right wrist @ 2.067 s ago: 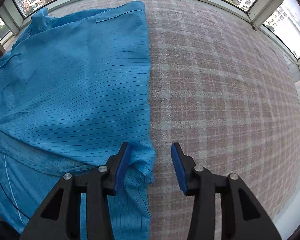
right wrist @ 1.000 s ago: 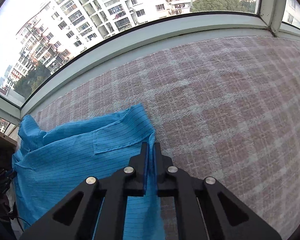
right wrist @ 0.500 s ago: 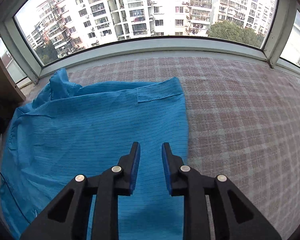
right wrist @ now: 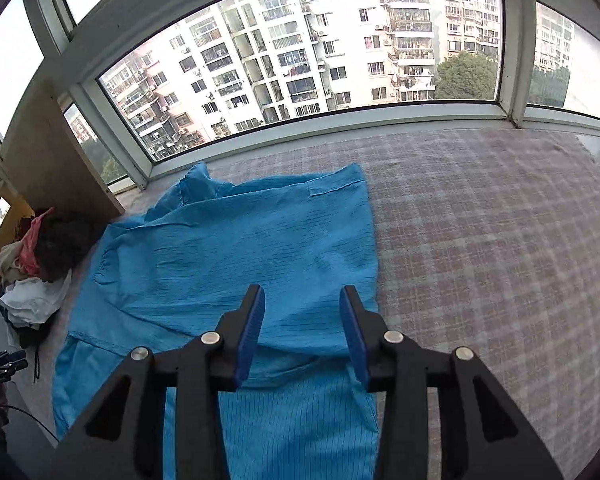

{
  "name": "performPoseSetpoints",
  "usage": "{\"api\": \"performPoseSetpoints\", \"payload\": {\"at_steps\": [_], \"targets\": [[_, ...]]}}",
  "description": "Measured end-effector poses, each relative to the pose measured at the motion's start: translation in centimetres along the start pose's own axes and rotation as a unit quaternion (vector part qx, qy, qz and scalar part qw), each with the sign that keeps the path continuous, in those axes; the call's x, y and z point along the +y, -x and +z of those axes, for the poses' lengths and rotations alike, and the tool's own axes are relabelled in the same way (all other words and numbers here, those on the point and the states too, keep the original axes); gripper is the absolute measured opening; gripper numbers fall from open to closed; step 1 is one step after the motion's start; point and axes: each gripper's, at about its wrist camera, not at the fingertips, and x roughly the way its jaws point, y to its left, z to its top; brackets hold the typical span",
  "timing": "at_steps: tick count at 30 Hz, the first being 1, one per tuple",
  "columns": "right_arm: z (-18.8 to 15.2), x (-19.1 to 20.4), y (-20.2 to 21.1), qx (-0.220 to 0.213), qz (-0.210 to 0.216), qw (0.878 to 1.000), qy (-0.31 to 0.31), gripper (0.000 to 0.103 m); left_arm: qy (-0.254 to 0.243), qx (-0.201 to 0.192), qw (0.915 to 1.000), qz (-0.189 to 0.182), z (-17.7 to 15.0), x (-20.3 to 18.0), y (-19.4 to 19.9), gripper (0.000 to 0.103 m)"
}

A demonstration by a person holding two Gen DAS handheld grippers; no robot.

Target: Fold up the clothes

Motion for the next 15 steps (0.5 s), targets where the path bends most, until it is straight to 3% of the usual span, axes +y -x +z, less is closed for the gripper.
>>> {"api": "performPoseSetpoints", "payload": {"at_steps": [7, 11, 15], "targets": [[-13.0, -6.2, 6.7, 0.052, -0.029, 0.995, -0.077, 0.04, 0.031, 0.069, 0.9953, -0.061, -9.8, -1.0, -2.6, 0.047], [-19.9, -7.5, 9.2, 0.065, -0.035, 0.988, -0.135, 0.04, 0.02, 0.071, 0.9917, -0.105, -12.4, -2.1, -2.9, 0.047], [-23.5, -6.1, 9.9, 0.074, -0.056, 0.987, -0.128, 0.04, -0.003, 0.078, 0.9889, -0.126, -14.1, -3.3, -3.2, 0.047]]}}
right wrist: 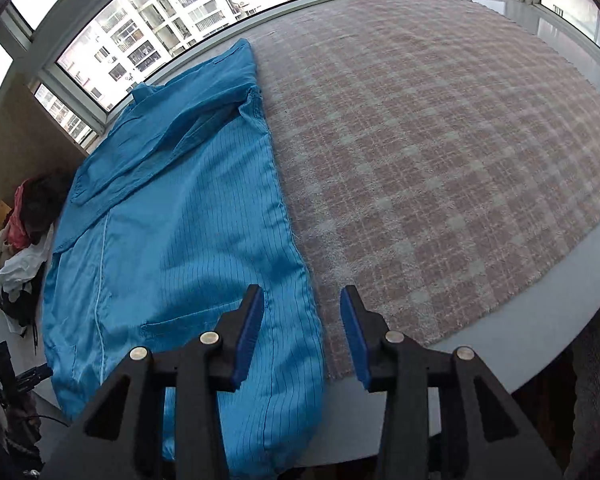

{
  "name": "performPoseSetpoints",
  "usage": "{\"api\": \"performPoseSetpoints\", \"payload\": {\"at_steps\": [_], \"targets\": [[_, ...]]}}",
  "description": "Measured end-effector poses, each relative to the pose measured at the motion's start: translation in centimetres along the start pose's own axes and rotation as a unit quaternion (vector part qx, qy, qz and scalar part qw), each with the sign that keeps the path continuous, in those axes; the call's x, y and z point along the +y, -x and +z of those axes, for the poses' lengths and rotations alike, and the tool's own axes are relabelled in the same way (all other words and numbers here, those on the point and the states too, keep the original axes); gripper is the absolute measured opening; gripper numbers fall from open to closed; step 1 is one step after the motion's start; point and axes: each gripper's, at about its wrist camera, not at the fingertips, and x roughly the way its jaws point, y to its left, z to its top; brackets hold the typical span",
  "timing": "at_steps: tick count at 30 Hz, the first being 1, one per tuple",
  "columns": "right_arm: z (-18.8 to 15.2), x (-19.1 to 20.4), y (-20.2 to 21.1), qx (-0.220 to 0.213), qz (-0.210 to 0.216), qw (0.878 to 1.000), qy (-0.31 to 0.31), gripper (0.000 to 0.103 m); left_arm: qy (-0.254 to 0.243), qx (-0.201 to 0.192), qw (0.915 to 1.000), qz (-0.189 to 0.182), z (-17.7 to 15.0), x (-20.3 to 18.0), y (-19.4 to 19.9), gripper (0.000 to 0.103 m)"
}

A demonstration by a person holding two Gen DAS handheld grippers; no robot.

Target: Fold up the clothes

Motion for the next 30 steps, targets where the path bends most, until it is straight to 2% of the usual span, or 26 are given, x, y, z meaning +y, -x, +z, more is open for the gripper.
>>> {"api": "performPoseSetpoints", "payload": {"at_steps": [6, 8, 10, 13, 15, 17, 19, 22, 24, 27, 30], "targets": [[-3.7, 1.3, -1.7, 0.037, -0.043, 0.998, 0.034, 0.04, -0.04, 0.001, 0.999, 0.019, -0.8, -1.3, -0.4, 0.044], [-4.5, 1.7, -2.4, 0.052, -0.073, 0.995, 0.051, 0.04, -0.052, 0.002, 0.9982, 0.029, -0.9, -1.6, -0.5, 0.025], [-5.0, 2.0, -2.9, 0.061, -0.104, 0.99, 0.071, 0.04, -0.052, 0.0, 0.9974, 0.05, -0.7, -1.2, -0.3, 0.015], [-4.9, 2.4, -2.5, 0.064, -0.114, 0.988, 0.078, 0.04, -0.057, -0.022, 0.9961, 0.064, 0.4, -1.0, 0.9, 0.015], [-4.0, 2.9, -1.5, 0.045, -0.101, 0.991, 0.076, 0.04, -0.06, -0.036, 0.9948, 0.073, 1.2, -0.8, 1.7, 0.019], [-2.3, 3.7, -0.6, 0.023, -0.084, 0.993, 0.084, 0.04, -0.064, -0.051, 0.9933, 0.082, 1.9, -0.7, 2.4, 0.038], [0.0, 4.5, -0.8, 0.014, -0.08, 0.992, 0.095, 0.041, -0.071, -0.069, 0.9909, 0.092, 3.1, -0.7, 3.1, 0.049], [4.0, 5.7, -2.6, 0.009, -0.074, 0.991, 0.111, 0.041, -0.106, -0.108, 0.9807, 0.124, 8.5, -1.9, 2.0, 0.051], [6.6, 6.6, -4.2, 0.01, -0.07, 0.99, 0.12, 0.041, -0.142, -0.121, 0.9688, 0.163, 12.0, -2.5, 0.4, 0.051], [9.8, 7.6, -6.9, 0.015, -0.059, 0.989, 0.132, 0.041, -0.192, -0.119, 0.9476, 0.226, 16.1, -3.0, -2.7, 0.051], [11.4, 8.4, -9.3, 0.023, -0.056, 0.988, 0.142, 0.041, -0.227, -0.108, 0.933, 0.257, 18.7, -3.1, -5.4, 0.051]]}}
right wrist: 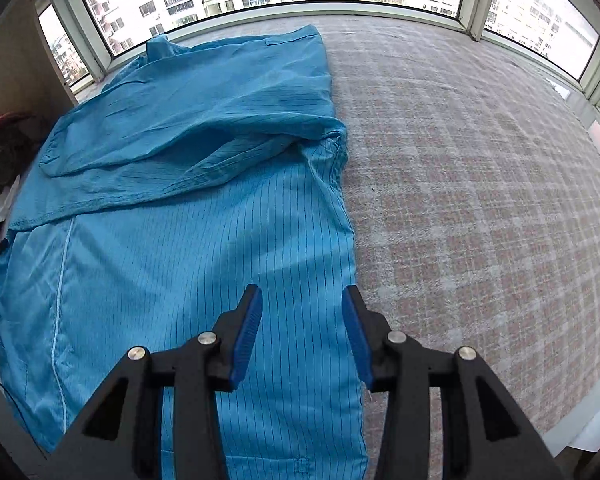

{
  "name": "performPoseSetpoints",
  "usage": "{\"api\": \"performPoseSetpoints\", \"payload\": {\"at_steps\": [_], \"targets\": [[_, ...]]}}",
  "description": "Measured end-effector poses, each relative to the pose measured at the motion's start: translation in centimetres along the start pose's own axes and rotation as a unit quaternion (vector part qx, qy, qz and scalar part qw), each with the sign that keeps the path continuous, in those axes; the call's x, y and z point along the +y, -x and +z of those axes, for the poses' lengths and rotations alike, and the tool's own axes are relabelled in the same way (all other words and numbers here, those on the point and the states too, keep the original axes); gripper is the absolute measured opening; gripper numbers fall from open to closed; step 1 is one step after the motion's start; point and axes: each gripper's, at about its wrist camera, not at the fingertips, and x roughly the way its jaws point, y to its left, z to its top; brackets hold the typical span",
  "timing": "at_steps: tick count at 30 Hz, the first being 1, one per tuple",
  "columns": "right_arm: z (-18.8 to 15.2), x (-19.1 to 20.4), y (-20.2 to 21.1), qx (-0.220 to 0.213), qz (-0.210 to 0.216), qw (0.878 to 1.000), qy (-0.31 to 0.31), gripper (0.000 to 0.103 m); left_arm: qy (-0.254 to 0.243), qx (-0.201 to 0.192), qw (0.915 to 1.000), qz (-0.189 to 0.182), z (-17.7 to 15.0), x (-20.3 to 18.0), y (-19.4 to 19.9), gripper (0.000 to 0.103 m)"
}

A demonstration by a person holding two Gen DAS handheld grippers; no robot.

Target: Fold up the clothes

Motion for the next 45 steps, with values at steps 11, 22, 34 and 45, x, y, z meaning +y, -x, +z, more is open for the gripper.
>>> {"api": "performPoseSetpoints", "payload": {"at_steps": [11, 22, 34, 45], "targets": [[1.1, -1.6, -2.8, -0.02, 0.029, 0.999, -0.033, 0.041, 0.125, 0.008, 0.9921, 0.007, 1.9, 2.2, -4.6, 0.027], [2.9, -1.7, -2.0, -0.033, -0.005, 0.999, -0.021, 0.039, 0.268, 0.036, 0.9627, -0.014, -1.0, 6.2, -4.9, 0.038], [6.5, -3.3, -2.9, -0.048, -0.025, 0.998, -0.009, 0.04, 0.191, 0.036, 0.9795, -0.051, -1.8, 7.3, 0.0, 0.047], [8.9, -4.8, -5.4, -0.023, -0.025, 0.999, -0.042, 0.039, 0.135, 0.038, 0.9899, 0.019, 6.4, 7.7, -8.9, 0.048]]}}
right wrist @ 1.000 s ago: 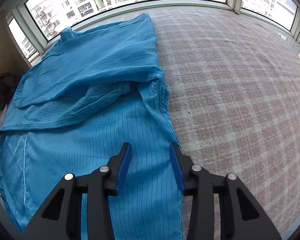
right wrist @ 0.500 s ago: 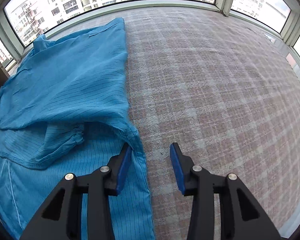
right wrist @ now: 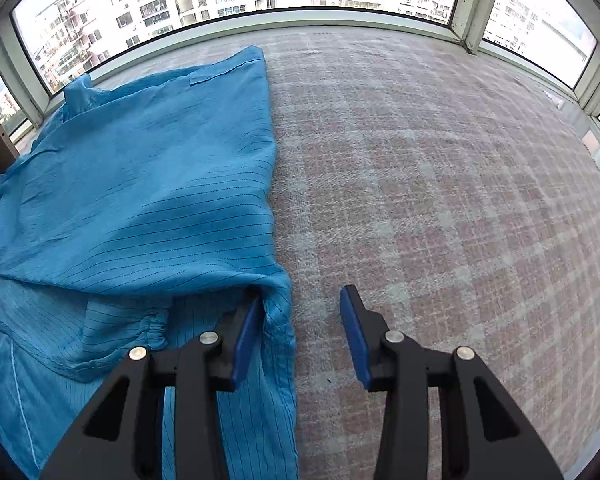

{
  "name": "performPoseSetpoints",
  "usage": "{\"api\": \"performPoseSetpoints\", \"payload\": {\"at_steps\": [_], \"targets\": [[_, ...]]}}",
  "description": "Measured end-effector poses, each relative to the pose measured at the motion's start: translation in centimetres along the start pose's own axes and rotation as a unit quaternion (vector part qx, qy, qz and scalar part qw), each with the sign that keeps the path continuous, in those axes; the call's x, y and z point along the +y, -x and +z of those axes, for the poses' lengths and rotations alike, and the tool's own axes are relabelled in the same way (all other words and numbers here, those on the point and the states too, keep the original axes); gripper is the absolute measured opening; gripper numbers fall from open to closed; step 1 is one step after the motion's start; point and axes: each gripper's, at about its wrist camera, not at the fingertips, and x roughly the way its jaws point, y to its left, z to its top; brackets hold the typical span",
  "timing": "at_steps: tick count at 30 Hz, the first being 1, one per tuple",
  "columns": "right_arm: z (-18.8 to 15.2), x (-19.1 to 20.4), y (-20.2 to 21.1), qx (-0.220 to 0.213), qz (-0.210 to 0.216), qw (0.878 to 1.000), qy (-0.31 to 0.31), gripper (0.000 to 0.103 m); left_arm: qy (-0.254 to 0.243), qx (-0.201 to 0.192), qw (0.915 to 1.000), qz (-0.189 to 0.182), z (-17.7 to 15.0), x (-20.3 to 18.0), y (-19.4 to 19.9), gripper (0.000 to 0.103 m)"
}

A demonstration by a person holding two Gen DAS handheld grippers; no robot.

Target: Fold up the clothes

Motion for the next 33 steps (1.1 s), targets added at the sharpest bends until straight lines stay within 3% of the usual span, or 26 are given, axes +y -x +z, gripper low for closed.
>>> {"api": "performPoseSetpoints", "payload": {"at_steps": [6, 10, 14, 17, 20, 24, 29, 33], "targets": [[-0.3, 1.6, 2.6, -0.005, 0.042, 0.999, 0.033, 0.04, 0.028, -0.01, 0.9991, 0.029, 1.5, 2.3, 1.1, 0.046], [0.1, 2.3, 5.2, -0.026, 0.096, 0.994, 0.036, 0.04, 0.029, -0.053, 0.9975, -0.037, 5.2, 1.1, 1.6, 0.048], [2.1, 1.5, 6.6, -0.057, 0.163, 0.985, -0.005, 0.04, 0.028, -0.049, 0.9968, -0.057, 7.7, 0.2, -1.4, 0.048], [4.7, 1.4, 4.0, -0.049, 0.152, 0.987, -0.009, 0.039, 0.029, -0.028, 0.9978, -0.052, 8.4, 0.1, -4.3, 0.048], [5.6, 1.7, 0.6, 0.0, 0.176, 0.984, -0.003, 0.028, 0.021, -0.03, 0.9986, -0.037, 8.3, 0.0, -5.3, 0.052], [5.5, 0.9, -2.0, 0.044, 0.134, 0.99, 0.005, 0.026, 0.025, -0.032, 0.9985, -0.035, 8.4, 0.8, -5.5, 0.062], [6.7, 1.5, 0.6, -0.004, 0.137, 0.99, 0.011, 0.026, 0.03, -0.045, 0.998, -0.033, 8.7, 1.6, -3.9, 0.055], [9.7, 4.1, -1.0, -0.021, 0.128, 0.991, 0.044, 0.026, 0.043, -0.072, 0.9926, -0.088, 9.2, 1.7, -1.9, 0.055]]}}
